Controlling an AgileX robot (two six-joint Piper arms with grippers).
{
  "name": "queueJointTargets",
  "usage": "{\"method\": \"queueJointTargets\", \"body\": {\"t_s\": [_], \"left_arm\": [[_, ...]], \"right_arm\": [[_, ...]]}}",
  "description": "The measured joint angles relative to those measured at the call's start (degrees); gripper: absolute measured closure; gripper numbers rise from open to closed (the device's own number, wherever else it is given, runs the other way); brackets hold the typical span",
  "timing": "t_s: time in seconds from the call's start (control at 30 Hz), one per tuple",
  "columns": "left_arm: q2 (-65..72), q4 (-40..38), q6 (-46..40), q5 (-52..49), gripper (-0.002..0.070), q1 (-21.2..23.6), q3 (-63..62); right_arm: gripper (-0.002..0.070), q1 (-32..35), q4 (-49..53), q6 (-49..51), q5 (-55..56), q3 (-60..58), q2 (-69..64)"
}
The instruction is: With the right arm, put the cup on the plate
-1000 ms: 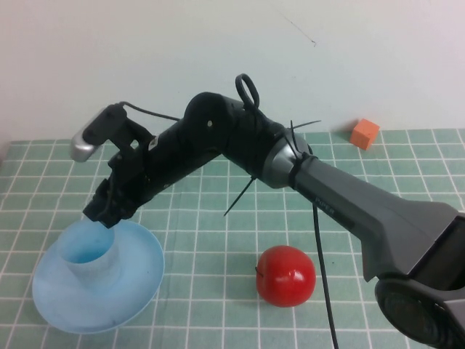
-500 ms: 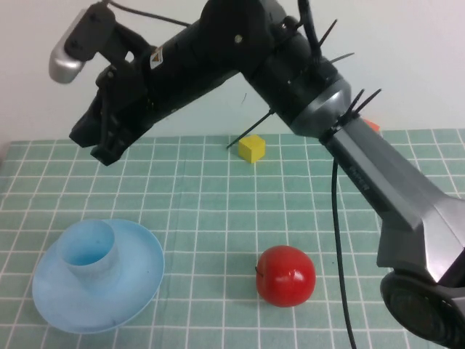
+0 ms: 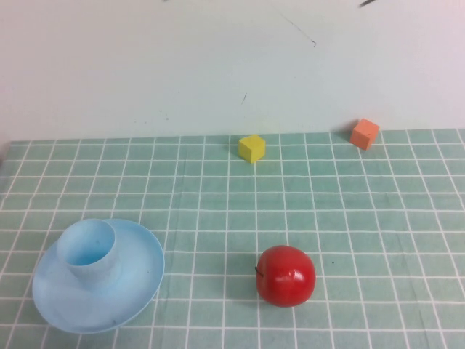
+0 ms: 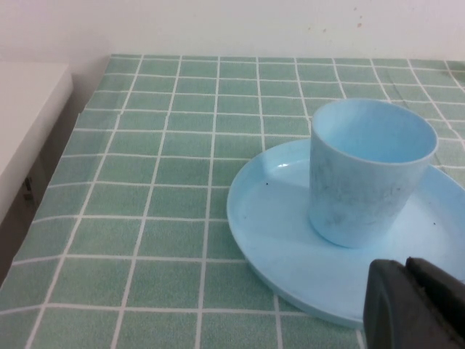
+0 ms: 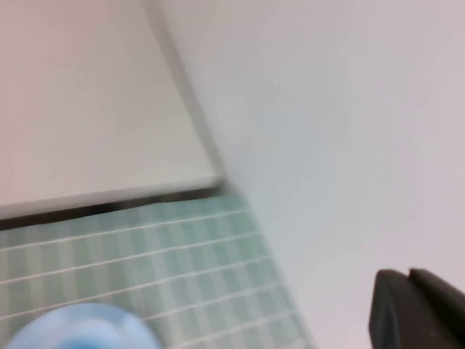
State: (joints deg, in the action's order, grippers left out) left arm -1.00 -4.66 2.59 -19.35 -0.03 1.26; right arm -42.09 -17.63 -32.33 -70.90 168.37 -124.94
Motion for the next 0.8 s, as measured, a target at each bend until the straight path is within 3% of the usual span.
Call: {"method": "queueJointTargets", "body": {"t_s": [0.2, 0.6, 0.8], "left_arm": [[0.0, 0.0, 0.0, 0.0, 0.0678, 0.0, 0.0], [0.0, 0.0, 0.0, 0.0, 0.0678, 0.0, 0.0], [0.0, 0.0, 0.0, 0.0, 0.0678, 0.0, 0.0]], "right_arm": [[0.0678, 1.5, 14.9, 7.1, 0.0, 0.1, 10.1], [0.0678, 3.2, 26.0, 8.6, 0.0, 0.2, 32.1], [0.0678, 3.2, 28.5, 6.9, 0.0, -16.3, 50.9]]}}
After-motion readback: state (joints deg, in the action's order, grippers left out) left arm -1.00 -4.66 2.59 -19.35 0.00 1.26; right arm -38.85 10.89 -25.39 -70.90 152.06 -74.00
